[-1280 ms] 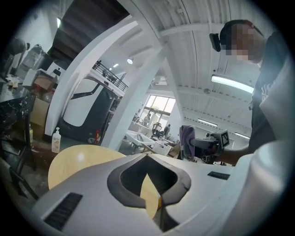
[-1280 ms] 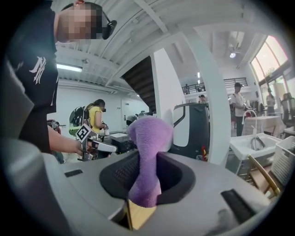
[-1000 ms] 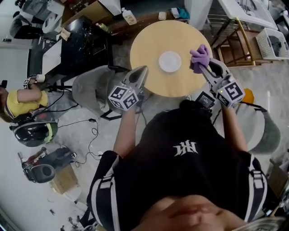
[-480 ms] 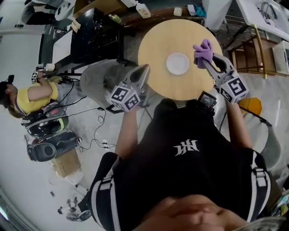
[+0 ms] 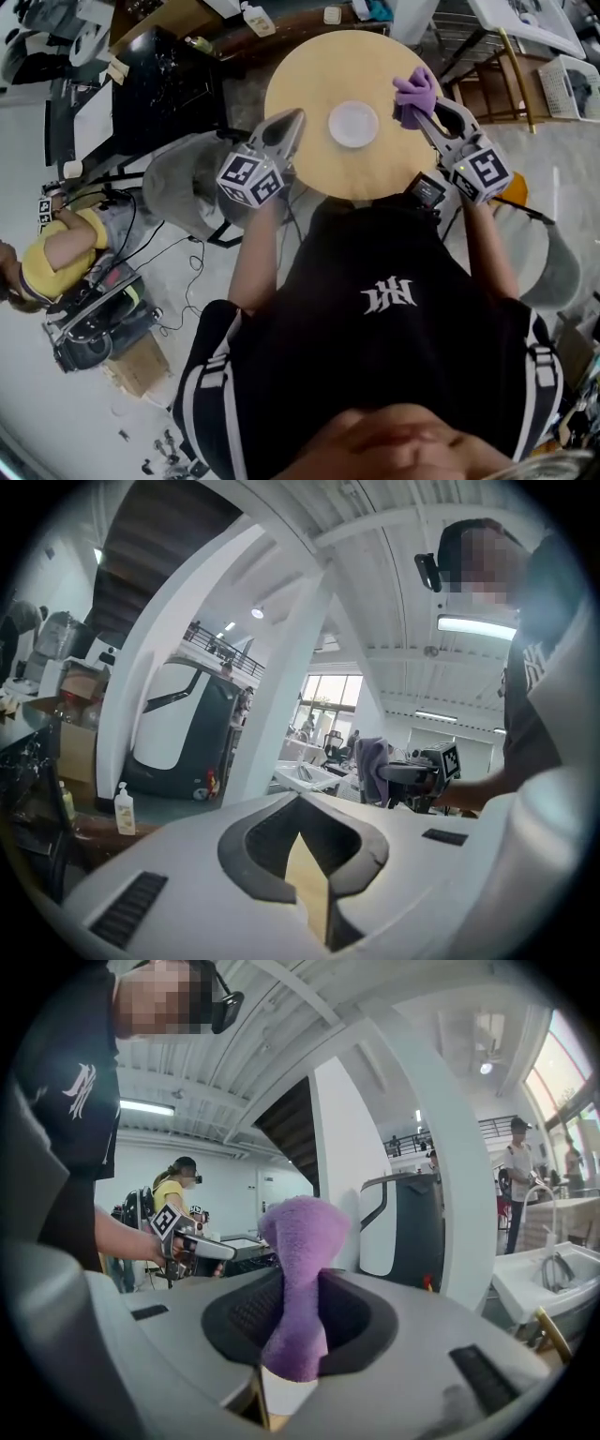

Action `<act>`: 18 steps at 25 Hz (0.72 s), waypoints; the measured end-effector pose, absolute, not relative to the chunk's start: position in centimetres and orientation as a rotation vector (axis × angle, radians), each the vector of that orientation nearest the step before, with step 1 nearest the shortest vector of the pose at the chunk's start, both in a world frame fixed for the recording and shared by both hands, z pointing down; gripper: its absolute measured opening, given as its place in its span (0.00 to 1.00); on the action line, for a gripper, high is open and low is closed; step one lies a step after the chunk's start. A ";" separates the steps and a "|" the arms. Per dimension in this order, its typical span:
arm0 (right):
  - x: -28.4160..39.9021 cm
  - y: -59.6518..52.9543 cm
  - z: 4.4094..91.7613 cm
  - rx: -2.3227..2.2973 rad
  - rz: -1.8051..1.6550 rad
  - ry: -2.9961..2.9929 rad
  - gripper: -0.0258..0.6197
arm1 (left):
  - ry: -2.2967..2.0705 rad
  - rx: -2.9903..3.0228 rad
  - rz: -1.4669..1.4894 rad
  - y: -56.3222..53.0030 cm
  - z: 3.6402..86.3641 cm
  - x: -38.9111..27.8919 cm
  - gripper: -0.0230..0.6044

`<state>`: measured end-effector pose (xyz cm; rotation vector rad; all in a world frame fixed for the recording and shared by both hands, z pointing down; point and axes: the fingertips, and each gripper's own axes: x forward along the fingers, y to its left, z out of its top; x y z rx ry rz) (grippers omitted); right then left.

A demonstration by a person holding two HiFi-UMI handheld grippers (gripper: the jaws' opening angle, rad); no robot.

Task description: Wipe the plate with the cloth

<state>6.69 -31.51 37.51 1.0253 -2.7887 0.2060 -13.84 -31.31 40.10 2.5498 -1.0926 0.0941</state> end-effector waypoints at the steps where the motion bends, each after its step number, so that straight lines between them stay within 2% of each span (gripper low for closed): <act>1: 6.8 -31.6 37.6 1.034 0.207 -2.780 0.19 | -1.083 2.560 0.092 -31.6 40.1 -13.8 0.05; 18: 6.1 -31.9 39.0 1.100 0.234 -2.742 0.19 | -1.083 2.479 0.039 -32.3 42.8 -15.9 0.05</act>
